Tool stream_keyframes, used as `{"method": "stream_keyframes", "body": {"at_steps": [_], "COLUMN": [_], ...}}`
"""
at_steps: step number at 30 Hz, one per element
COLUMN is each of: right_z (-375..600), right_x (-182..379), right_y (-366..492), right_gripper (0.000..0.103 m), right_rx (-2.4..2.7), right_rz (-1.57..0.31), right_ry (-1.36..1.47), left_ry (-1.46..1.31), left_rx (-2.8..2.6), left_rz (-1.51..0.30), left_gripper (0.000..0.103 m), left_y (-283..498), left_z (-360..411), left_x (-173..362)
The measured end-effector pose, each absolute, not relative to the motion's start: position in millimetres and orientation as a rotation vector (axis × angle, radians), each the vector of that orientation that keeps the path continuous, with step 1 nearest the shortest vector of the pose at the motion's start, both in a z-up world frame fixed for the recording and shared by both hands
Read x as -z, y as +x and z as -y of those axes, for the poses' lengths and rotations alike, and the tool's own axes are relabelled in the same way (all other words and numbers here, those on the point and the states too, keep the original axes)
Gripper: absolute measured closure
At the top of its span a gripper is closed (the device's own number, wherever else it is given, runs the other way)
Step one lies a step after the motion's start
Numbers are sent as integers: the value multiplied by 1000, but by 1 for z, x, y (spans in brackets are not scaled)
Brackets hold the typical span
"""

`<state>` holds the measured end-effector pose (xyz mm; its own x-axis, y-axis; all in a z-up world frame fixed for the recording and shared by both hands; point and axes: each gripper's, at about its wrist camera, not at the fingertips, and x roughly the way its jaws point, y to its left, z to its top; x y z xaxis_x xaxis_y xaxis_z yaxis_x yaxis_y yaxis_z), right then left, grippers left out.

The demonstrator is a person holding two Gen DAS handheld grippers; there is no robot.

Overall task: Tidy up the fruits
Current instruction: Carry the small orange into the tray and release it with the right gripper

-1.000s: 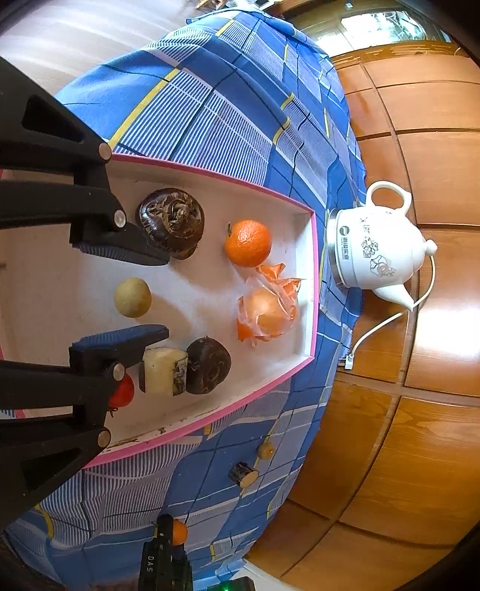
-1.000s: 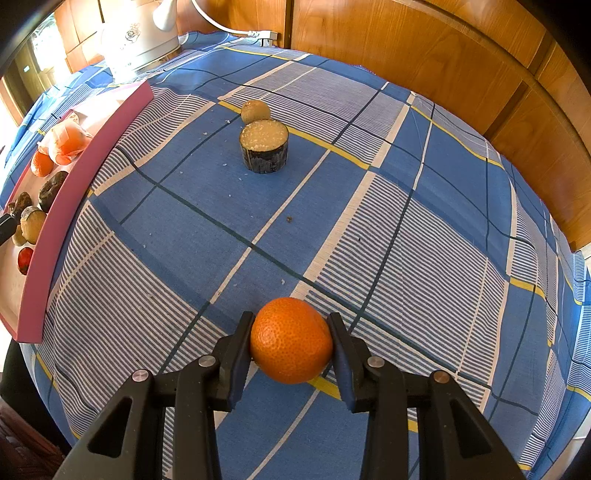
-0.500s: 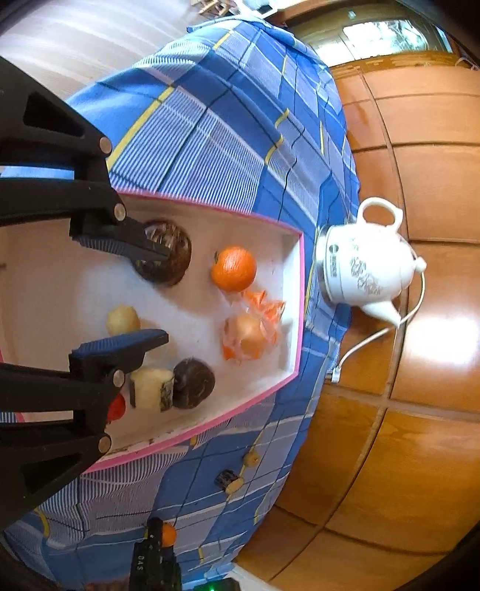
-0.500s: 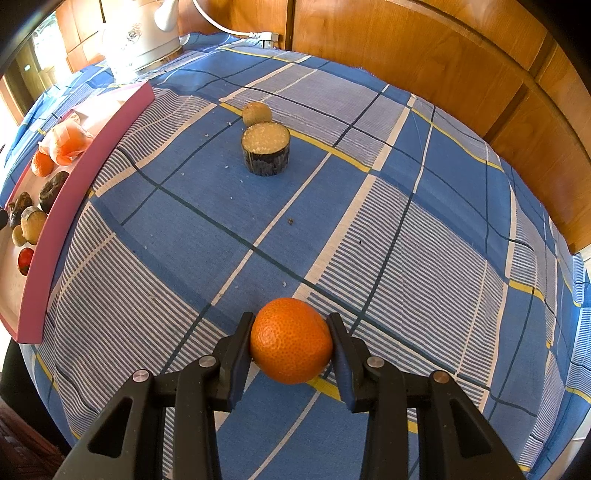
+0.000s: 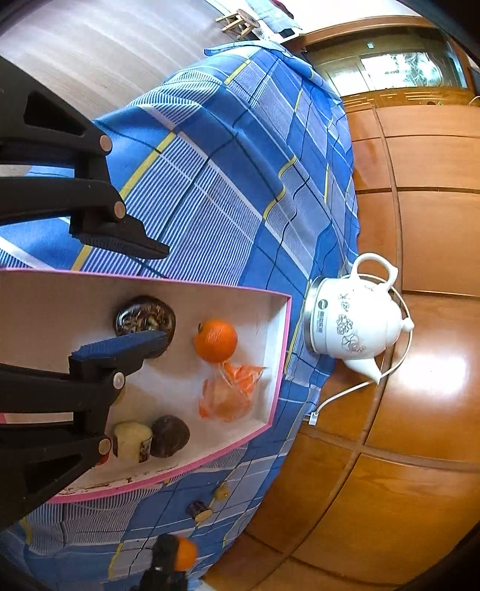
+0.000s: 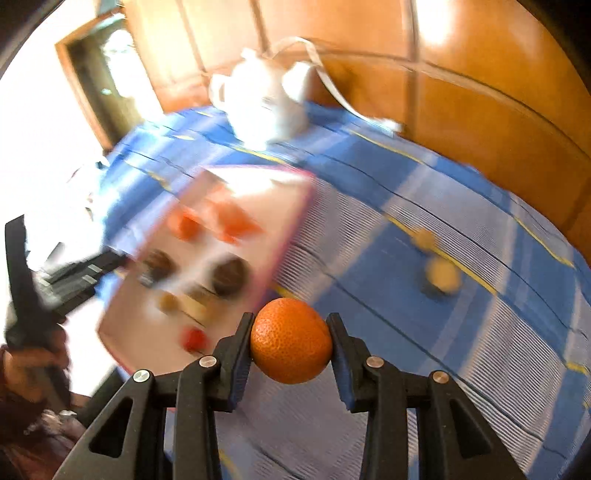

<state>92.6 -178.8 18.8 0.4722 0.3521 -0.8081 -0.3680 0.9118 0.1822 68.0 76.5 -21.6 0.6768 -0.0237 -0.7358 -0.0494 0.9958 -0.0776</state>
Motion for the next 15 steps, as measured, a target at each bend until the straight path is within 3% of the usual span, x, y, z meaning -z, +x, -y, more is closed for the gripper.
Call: {"method": "stream_keyframes", "body": {"at_steps": [5, 15], "right_z": [130, 69], "right_x": [-23, 22], "right_y": [107, 140], "right_gripper": [64, 62], "right_rx": [-539, -551], "right_rz": [-960, -1050], "right_ry": [31, 42], "left_ry": [-104, -131], "left_rx": [-5, -9], "left_rz": [-832, -847], "left_gripper": [62, 62], "left_y": [67, 68], "left_z": [-78, -88], "left_x": [24, 31]}}
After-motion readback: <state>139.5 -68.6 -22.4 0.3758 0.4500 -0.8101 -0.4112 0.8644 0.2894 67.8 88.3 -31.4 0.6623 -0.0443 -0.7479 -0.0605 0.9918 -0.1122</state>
